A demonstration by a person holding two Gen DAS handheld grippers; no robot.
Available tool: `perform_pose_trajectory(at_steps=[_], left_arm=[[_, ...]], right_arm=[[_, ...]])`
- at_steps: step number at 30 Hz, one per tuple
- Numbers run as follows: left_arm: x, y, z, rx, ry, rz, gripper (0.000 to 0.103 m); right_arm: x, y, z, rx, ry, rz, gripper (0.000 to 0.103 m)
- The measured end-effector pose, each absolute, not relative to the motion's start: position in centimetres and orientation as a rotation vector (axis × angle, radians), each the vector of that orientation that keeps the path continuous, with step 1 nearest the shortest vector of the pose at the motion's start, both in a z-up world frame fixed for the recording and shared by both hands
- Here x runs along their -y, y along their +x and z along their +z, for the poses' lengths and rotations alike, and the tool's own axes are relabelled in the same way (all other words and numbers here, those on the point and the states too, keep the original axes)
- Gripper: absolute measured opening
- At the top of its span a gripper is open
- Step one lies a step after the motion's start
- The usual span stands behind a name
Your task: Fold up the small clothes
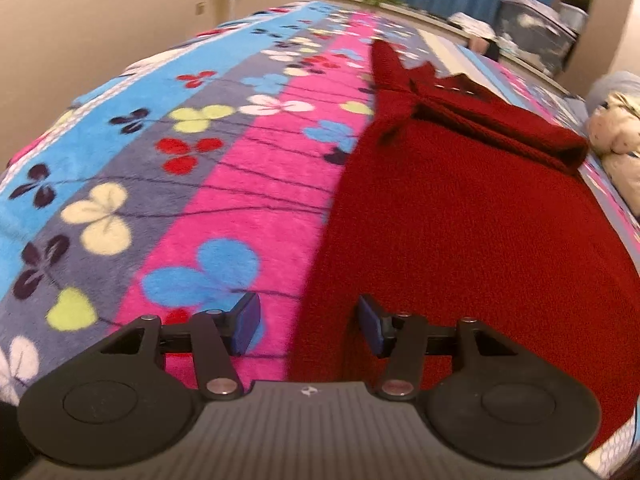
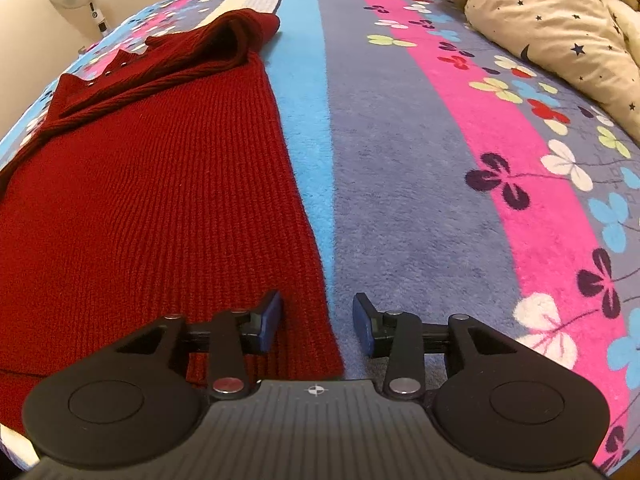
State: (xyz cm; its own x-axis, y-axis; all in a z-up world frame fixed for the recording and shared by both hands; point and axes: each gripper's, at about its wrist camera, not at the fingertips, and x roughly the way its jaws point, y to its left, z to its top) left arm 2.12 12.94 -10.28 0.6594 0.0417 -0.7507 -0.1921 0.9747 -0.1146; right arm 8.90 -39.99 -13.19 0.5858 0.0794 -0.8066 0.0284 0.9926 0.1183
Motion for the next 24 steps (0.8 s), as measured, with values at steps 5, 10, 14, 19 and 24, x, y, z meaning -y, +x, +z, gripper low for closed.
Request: perform_pose_trajectory(at_steps=[5, 10, 14, 19, 24], left_arm=[[-12.6, 2.1, -10.4, -0.839, -0.191, 0.107, 0.045], [-12.5, 2.2, -10.4, -0.841, -0.184, 0.098, 0.043], [-12.6, 2.3, -10.6, -0.849, -0.190, 0.103, 0.045], [-12.3, 2.4, -10.7, -0.851, -0.170, 0.098, 0.044], [-11.7, 1.9, -9.9, -0.801, -0.140, 0.065, 0.012]], right_arm=[[39.9, 8.9, -13.2, -0.942, 0.114, 0.034, 0.041], [39.8, 8.9, -13.2, -0.942, 0.110, 0.034, 0.041], [39.6, 8.9, -13.2, -0.941, 0.104, 0.034, 0.041], [39.4, 8.8, -13.2, -0.937, 0.097, 0.041, 0.037], [39.2, 8.6, -12.5, -0.905, 0.098, 0.077, 0.013]])
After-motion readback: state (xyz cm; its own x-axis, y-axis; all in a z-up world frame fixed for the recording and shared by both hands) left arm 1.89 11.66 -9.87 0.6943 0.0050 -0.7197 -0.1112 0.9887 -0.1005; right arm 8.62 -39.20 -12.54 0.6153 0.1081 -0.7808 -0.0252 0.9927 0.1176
